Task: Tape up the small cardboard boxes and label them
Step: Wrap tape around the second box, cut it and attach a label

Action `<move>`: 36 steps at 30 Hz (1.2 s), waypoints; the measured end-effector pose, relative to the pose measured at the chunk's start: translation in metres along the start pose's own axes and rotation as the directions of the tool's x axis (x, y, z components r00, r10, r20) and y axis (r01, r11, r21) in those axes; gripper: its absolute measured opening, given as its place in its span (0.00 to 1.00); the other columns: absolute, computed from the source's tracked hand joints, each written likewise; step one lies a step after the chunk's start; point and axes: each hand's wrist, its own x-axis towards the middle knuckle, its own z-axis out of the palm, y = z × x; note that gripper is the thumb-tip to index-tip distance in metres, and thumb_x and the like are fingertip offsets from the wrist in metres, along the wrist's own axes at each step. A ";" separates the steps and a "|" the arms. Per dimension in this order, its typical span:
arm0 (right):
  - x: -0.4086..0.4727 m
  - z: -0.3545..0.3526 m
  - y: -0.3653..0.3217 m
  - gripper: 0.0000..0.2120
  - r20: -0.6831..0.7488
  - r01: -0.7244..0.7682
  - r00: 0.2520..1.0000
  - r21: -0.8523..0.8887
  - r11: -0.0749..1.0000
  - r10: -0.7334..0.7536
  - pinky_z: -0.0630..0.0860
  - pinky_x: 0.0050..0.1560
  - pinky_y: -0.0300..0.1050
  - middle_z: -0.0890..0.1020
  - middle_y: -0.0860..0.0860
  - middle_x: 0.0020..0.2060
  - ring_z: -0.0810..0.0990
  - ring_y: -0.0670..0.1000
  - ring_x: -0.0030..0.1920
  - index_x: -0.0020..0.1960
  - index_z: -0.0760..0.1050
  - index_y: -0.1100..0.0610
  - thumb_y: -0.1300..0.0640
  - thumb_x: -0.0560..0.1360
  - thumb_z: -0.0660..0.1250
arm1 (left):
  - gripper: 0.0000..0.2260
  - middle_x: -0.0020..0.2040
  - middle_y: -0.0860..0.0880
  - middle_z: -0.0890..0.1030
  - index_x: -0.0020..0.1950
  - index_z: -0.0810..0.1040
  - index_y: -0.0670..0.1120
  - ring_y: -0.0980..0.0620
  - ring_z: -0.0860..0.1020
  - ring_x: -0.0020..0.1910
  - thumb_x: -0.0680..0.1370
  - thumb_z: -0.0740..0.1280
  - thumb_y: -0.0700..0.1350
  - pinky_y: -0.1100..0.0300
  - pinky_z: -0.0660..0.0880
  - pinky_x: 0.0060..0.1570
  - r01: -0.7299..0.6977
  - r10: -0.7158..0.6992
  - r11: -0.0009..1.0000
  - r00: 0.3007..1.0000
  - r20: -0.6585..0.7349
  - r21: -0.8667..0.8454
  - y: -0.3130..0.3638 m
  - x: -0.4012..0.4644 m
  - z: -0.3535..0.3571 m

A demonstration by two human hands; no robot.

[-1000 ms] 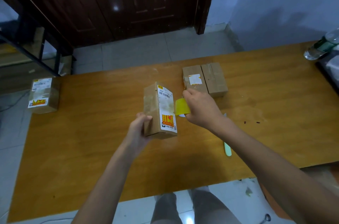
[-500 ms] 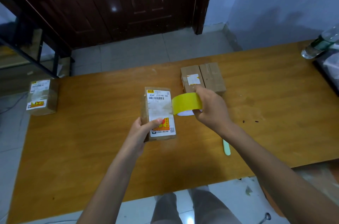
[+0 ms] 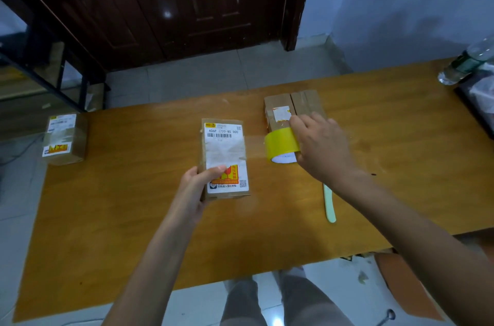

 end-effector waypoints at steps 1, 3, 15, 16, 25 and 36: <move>-0.002 0.003 0.000 0.16 0.016 -0.019 1.000 -0.008 1.000 0.019 0.60 0.39 0.46 0.77 0.53 0.44 0.73 0.56 0.45 0.56 0.73 0.58 0.61 0.69 0.67 | 0.26 0.45 0.44 0.86 0.59 0.77 0.37 0.48 0.85 0.42 0.64 0.76 0.43 0.60 0.79 0.33 -0.005 0.005 1.000 1.000 0.003 -0.027 0.000 -0.004 0.000; -0.005 0.006 0.000 0.16 0.056 -0.038 0.998 -0.069 0.997 0.041 0.59 0.38 0.47 0.73 0.51 0.39 0.69 0.54 0.41 0.51 0.72 0.57 0.56 0.68 0.73 | 0.25 0.44 0.44 0.86 0.59 0.77 0.37 0.48 0.85 0.41 0.65 0.75 0.44 0.61 0.80 0.33 -0.028 0.029 0.998 1.000 0.012 -0.049 0.002 -0.009 -0.002; -0.007 0.012 -0.006 0.16 0.091 -0.041 0.995 -0.060 0.997 0.046 0.61 0.37 0.48 0.75 0.54 0.41 0.66 0.54 0.41 0.52 0.72 0.59 0.57 0.67 0.71 | 0.05 0.44 0.43 0.85 0.43 0.86 0.46 0.47 0.84 0.40 0.70 0.72 0.44 0.61 0.80 0.33 -0.065 0.082 0.993 0.980 0.181 -0.099 0.017 -0.024 -0.004; -0.007 0.012 -0.007 0.16 0.086 -0.042 0.995 -0.054 0.998 0.047 0.61 0.36 0.48 0.75 0.54 0.41 0.67 0.54 0.40 0.51 0.72 0.59 0.58 0.66 0.71 | 0.06 0.44 0.43 0.85 0.43 0.86 0.46 0.47 0.84 0.40 0.70 0.72 0.44 0.61 0.81 0.33 -0.063 0.082 0.992 0.979 0.189 -0.106 0.017 -0.025 -0.003; -0.005 0.018 -0.020 0.11 0.098 -0.038 0.994 -0.095 0.995 0.047 0.61 0.35 0.46 0.75 0.53 0.39 0.72 0.55 0.41 0.49 0.73 0.57 0.66 0.68 0.64 | 0.09 0.42 0.45 0.85 0.45 0.86 0.45 0.48 0.84 0.39 0.70 0.68 0.44 0.60 0.81 0.35 -0.055 0.124 0.972 0.947 0.297 -0.230 0.013 -0.030 0.002; 0.003 0.009 -0.040 0.14 0.054 0.007 0.999 -0.014 1.000 -0.007 0.65 0.40 0.48 0.77 0.54 0.43 0.74 0.56 0.46 0.53 0.72 0.57 0.66 0.68 0.63 | 0.18 0.48 0.47 0.85 0.54 0.84 0.45 0.48 0.85 0.46 0.66 0.77 0.48 0.58 0.81 0.44 0.004 0.182 0.923 0.876 0.446 -0.385 0.009 -0.031 0.009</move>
